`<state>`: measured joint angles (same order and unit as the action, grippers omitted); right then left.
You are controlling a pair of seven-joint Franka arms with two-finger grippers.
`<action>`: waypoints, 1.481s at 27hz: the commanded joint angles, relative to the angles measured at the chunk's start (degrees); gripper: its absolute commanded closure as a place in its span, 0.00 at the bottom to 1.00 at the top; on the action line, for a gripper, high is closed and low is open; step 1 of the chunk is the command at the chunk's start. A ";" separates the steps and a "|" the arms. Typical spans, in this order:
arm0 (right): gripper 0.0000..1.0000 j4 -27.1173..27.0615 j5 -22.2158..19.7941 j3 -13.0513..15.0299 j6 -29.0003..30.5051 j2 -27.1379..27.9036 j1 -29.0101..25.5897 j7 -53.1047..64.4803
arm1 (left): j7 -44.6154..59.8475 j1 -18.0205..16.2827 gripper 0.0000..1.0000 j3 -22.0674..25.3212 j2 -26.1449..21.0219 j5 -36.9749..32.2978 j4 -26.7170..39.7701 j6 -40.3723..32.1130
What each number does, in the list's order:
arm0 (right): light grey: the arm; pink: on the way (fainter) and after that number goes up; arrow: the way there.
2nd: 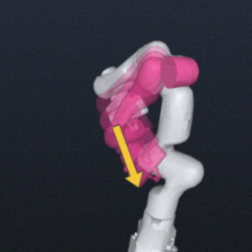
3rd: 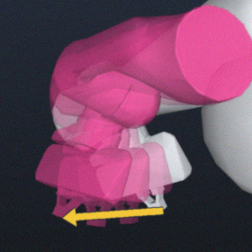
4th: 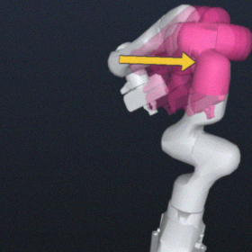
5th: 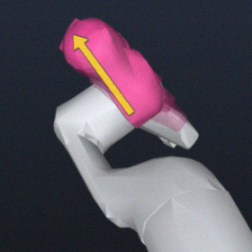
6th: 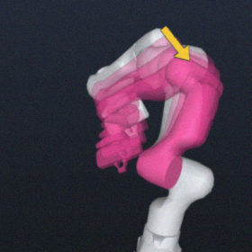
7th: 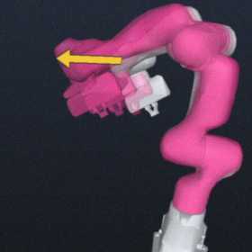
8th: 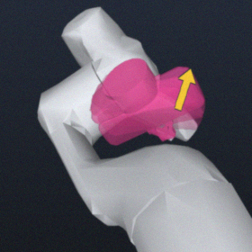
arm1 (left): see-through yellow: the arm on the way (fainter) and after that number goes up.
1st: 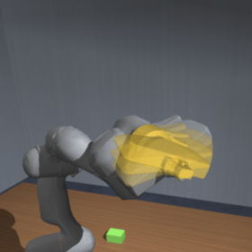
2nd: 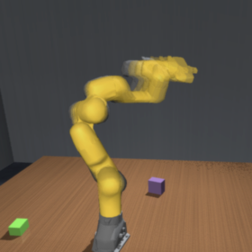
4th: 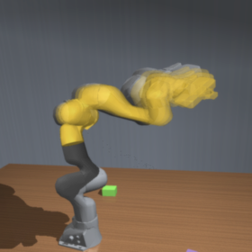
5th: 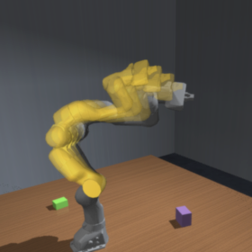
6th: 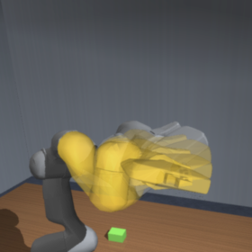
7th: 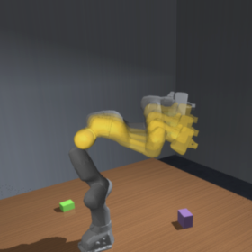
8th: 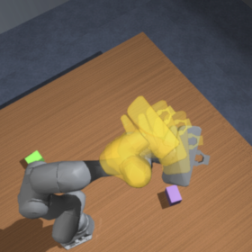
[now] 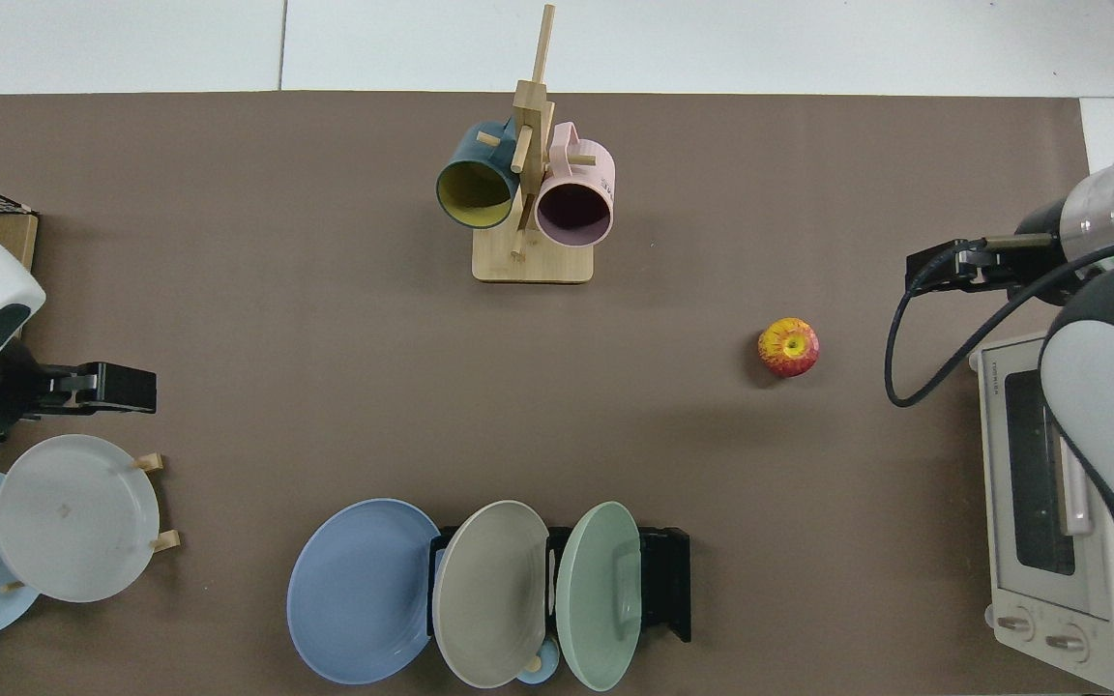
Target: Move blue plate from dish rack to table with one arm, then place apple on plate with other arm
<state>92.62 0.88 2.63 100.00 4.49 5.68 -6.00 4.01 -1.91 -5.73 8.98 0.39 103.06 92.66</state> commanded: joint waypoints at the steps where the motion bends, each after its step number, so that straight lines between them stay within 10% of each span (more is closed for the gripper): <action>1: 0.00 2.13 0.35 -0.44 2.83 -0.71 0.47 -0.94 | 0.21 0.42 0.00 0.37 0.16 0.75 0.30 0.15; 10: 0.00 3.18 0.53 -0.52 8.01 2.80 3.29 -5.16 | 0.65 2.52 0.00 0.02 0.95 -0.03 1.61 -1.08; 26: 0.00 10.73 0.61 -0.52 20.48 8.16 4.69 -5.34 | 16.46 8.77 0.00 -11.32 14.93 -10.67 27.71 8.40; 40: 0.00 15.04 0.53 -0.52 27.70 14.23 4.69 -4.99 | 23.75 9.12 0.00 -13.87 14.05 -10.06 36.41 15.52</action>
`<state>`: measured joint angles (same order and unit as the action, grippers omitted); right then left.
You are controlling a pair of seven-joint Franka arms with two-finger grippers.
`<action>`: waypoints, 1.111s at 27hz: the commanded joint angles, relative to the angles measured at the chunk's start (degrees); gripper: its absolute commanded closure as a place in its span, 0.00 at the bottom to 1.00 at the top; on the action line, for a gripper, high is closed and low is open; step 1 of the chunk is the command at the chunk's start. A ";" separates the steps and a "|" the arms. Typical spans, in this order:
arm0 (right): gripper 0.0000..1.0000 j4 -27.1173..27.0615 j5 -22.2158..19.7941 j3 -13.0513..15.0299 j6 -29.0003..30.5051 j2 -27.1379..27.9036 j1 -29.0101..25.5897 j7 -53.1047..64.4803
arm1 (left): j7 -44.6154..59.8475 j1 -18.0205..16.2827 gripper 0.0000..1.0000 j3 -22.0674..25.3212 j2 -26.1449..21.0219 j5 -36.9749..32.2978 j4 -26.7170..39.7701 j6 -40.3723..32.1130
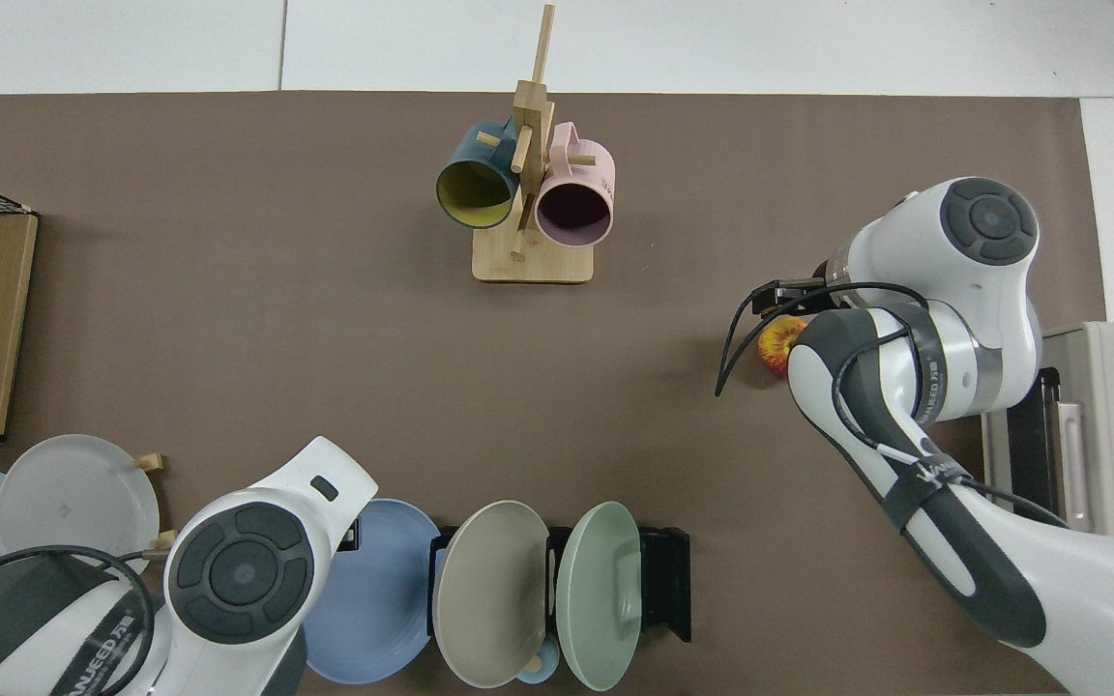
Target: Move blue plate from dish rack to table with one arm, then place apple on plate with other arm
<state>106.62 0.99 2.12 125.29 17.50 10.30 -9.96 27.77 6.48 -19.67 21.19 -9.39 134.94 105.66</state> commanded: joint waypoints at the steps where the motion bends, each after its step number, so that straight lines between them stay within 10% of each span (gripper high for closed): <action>1: 0.00 1.40 0.42 -0.01 2.50 1.31 0.07 -1.11 | 0.26 0.73 0.00 -0.27 1.23 -0.28 5.15 3.05; 9: 0.00 3.25 0.42 -0.01 3.73 2.63 0.16 -1.37 | -0.96 0.73 0.01 -0.54 0.17 -0.02 6.04 4.55; 20: 0.00 4.74 0.42 -0.01 4.78 3.33 0.95 -1.20 | -1.41 0.73 0.69 -0.63 0.08 0.95 6.04 4.29; 30: 0.00 5.71 0.33 0.08 5.40 3.42 1.04 -0.93 | -1.58 1.16 0.83 -0.63 -0.01 1.56 6.04 4.29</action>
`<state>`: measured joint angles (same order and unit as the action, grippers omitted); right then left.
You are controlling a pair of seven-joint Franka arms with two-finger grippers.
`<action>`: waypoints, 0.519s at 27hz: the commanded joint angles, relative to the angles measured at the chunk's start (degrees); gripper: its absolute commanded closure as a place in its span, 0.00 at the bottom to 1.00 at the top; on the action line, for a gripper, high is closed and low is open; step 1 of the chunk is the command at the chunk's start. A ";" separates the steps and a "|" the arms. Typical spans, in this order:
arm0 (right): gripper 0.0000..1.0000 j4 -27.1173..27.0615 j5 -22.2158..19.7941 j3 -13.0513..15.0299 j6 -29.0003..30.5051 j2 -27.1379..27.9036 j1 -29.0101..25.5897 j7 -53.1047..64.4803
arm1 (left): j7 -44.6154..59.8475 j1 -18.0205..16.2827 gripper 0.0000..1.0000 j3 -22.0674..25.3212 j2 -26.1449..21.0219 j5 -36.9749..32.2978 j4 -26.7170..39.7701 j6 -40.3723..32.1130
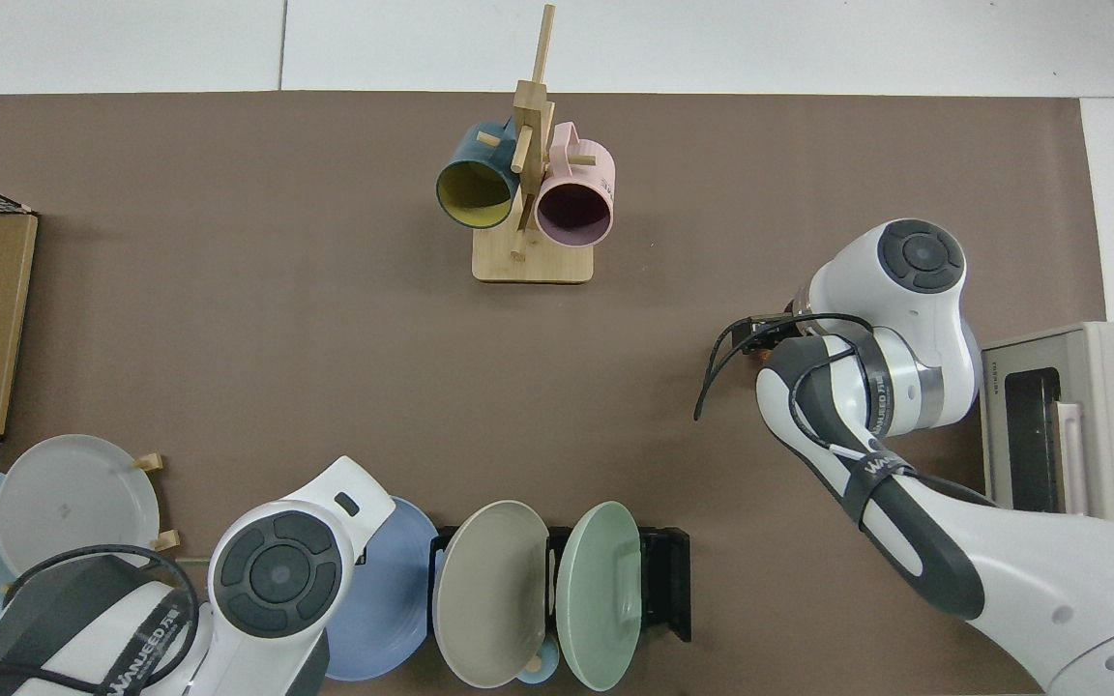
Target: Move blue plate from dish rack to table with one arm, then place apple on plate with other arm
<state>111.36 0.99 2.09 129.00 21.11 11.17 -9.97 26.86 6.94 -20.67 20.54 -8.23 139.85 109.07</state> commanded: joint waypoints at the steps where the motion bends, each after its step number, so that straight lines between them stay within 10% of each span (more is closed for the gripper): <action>1: 0.01 0.96 0.33 0.11 1.70 -0.19 0.17 -0.84 | -0.67 0.70 0.83 0.36 0.65 0.41 1.12 0.88; 7: 0.83 0.96 0.33 0.11 1.43 -0.28 0.34 -0.49 | -0.67 0.79 1.00 0.36 0.04 0.50 0.77 0.88; 14: 0.92 0.17 0.33 0.11 -0.06 -0.63 0.96 -1.02 | -0.32 2.37 1.00 -0.51 -0.85 -0.03 -3.53 -3.68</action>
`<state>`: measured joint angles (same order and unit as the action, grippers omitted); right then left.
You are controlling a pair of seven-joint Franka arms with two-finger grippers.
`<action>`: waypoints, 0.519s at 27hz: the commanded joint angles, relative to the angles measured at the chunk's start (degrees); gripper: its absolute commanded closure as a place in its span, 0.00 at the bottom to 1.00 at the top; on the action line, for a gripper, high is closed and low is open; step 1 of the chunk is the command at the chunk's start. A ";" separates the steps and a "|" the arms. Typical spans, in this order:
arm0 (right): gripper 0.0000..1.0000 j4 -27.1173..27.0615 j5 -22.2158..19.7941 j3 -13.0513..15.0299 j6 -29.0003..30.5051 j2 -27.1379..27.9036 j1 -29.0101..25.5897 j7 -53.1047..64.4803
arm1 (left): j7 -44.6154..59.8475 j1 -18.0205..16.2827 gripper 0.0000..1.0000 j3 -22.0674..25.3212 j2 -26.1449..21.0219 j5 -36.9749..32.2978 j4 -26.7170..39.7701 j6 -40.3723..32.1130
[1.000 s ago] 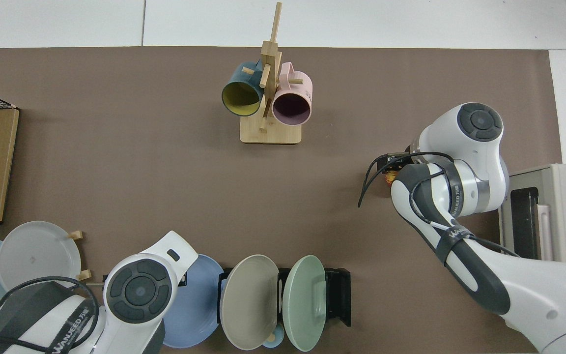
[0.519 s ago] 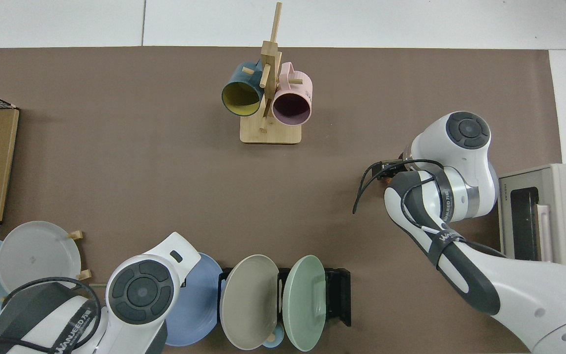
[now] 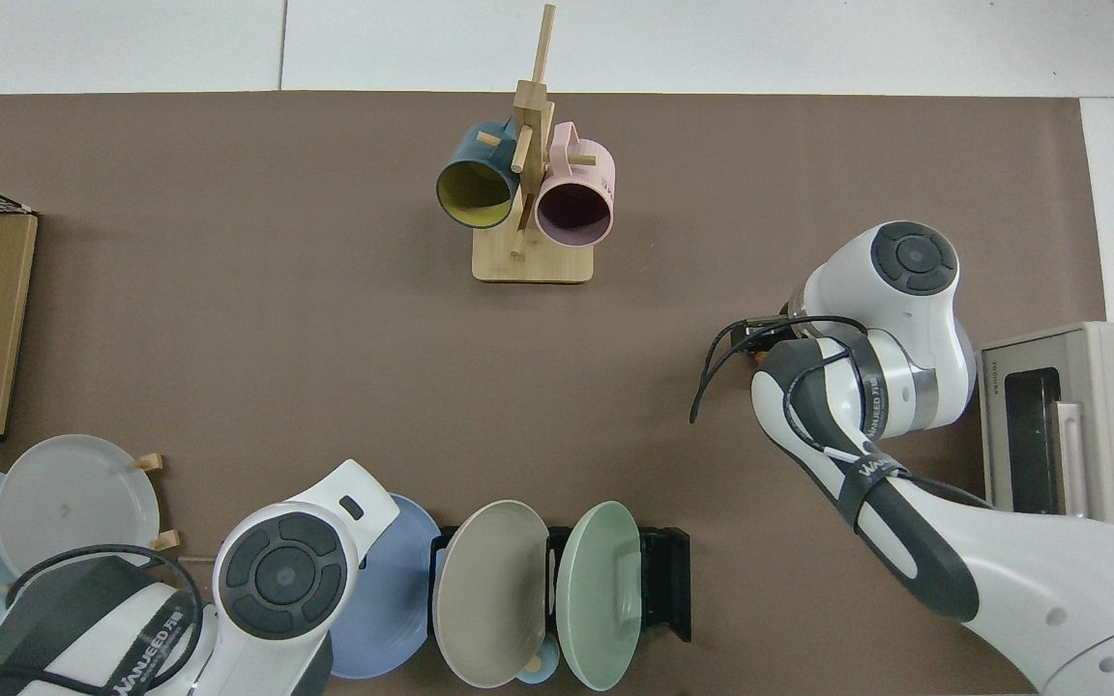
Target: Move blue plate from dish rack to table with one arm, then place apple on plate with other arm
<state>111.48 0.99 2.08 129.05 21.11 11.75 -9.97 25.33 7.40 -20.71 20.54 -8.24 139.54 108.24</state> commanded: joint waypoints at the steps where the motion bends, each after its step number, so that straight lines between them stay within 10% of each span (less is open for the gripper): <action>1: 0.92 -0.04 0.33 0.12 -0.46 -0.80 0.38 -0.93 | 1.12 1.91 1.00 -0.99 -0.85 -0.37 -4.26 -4.43; 14: 0.92 -2.59 0.33 0.12 -6.79 -5.90 -0.06 0.03 | 0.77 0.42 1.00 -6.71 -1.46 -9.60 -14.20 -16.13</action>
<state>108.97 0.99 2.15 125.20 18.75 11.98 -9.97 25.75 8.73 -27.57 20.56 -14.81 128.78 94.35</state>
